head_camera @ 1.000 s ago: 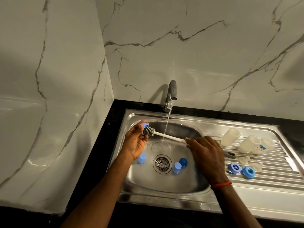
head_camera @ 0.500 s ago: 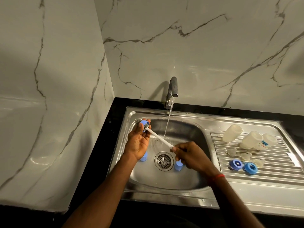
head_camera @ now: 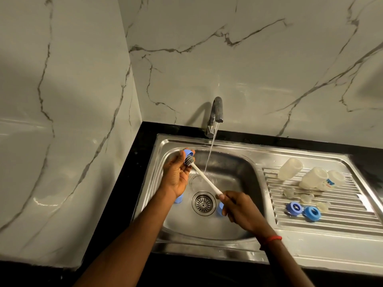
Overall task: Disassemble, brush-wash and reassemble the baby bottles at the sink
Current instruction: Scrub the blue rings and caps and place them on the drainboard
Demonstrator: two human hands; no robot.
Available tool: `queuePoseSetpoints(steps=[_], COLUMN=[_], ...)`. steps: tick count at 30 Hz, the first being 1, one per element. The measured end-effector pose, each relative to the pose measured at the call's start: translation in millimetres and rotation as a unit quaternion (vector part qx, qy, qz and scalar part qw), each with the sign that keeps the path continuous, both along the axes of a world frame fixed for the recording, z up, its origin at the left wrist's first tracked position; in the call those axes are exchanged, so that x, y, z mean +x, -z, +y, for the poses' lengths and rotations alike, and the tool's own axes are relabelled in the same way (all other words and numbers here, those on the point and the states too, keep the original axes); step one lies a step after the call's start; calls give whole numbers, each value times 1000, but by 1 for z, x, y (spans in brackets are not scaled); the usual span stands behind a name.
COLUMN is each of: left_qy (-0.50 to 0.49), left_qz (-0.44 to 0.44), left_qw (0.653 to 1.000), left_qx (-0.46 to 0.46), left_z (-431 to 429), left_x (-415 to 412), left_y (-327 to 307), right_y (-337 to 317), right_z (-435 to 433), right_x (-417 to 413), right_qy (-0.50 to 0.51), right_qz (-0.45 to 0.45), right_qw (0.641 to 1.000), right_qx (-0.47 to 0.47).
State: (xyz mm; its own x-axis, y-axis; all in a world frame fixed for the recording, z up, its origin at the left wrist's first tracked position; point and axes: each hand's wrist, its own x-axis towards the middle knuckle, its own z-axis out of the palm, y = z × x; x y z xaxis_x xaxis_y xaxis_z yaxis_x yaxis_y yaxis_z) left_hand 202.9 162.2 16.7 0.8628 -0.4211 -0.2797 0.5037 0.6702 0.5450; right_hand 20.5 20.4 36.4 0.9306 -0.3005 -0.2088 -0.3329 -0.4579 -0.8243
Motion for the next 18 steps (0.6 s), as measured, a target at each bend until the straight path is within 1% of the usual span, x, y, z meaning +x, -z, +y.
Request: queuePoseSetpoints(steps=[1,2,4,6,7,9,11,18], left_qy=[-5,-9,-30,-73,-89,-80,-34,61], left_qz=[4,11,43,102,125,143,159,184], left_qw=[1000,999,994,986,983,983,983,977], left_qx=[18,42,96,107,99,84,86,84], left_z=[-4,-9,-21,-30,-33,-39,-49,-86], left_x=[2,2,3,9,14,23,28,23], left_y=[1,3,4,7,8,8,9,5], right_y=[4,10,21,26,25,25,24,37], right_z=[0,-1,-6,-12,-14,-22,-30,-36], right_x=[-3,-6,-14,-20,-22,-27,-31,-32], right_qy=[5,17,54,96,116,148,164,202], right_qz=[-9,-19,-30,-23,-22,-33,-31,-2], right_qw=[1000,997,978,952,945,947,952,953], right_qx=[-25,-75,-197,-289,-305,-282,-256,-227])
